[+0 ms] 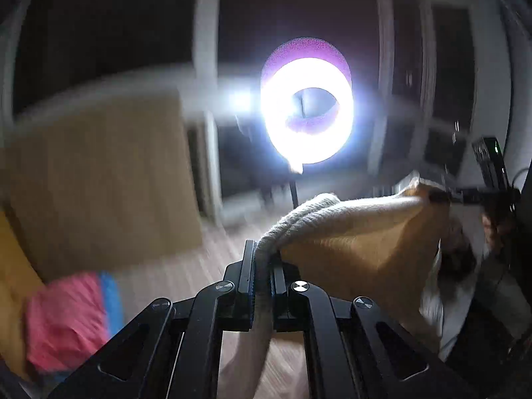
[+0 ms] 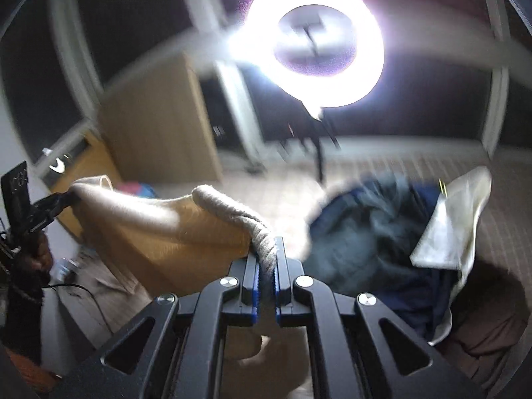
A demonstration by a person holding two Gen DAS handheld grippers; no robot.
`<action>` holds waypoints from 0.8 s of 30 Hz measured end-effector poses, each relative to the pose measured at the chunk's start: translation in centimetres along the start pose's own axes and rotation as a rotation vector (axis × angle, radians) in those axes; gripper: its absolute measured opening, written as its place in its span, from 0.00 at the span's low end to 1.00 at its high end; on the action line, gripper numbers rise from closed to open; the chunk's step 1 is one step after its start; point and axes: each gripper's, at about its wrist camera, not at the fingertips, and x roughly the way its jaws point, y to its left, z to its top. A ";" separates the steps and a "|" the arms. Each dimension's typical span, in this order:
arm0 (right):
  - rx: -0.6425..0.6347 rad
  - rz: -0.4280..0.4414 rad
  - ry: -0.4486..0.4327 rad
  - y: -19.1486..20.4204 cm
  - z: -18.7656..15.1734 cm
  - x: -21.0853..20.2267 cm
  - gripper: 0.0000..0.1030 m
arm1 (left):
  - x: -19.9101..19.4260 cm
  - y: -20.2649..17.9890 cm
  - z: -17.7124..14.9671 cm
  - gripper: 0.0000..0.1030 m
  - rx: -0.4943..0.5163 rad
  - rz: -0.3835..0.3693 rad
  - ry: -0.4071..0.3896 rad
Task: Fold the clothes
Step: 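Lift the sweater high with both grippers, stretching it between them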
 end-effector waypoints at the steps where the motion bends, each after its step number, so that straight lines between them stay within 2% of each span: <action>1: -0.022 0.018 -0.052 1.8 1.0 -1.7 0.06 | -2.3 0.2 1.3 0.05 0.002 0.016 -0.059; 3: -0.088 0.042 -0.152 5.5 2.9 -5.6 0.06 | -6.5 0.5 3.9 0.05 0.014 0.055 -0.147; 6: -0.178 0.064 -0.256 10.2 5.3 -10.9 0.06 | -12.1 0.9 7.4 0.05 0.056 0.113 -0.246; 11: -0.267 0.041 -0.365 15.3 6.5 -17.6 0.06 | -17.7 -0.2 9.7 0.06 0.176 0.186 -0.311; 15: -0.314 0.007 -0.412 18.4 5.9 -20.6 0.06 | -21.4 -1.1 11.0 0.06 0.254 0.239 -0.348; 20: -0.372 -0.047 -0.440 20.8 6.0 -21.2 0.06 | -22.3 -0.9 11.6 0.06 0.283 0.264 -0.345; 24: -0.364 -0.086 -0.383 20.2 7.5 -17.4 0.06 | -18.0 1.2 11.5 0.06 0.274 0.270 -0.248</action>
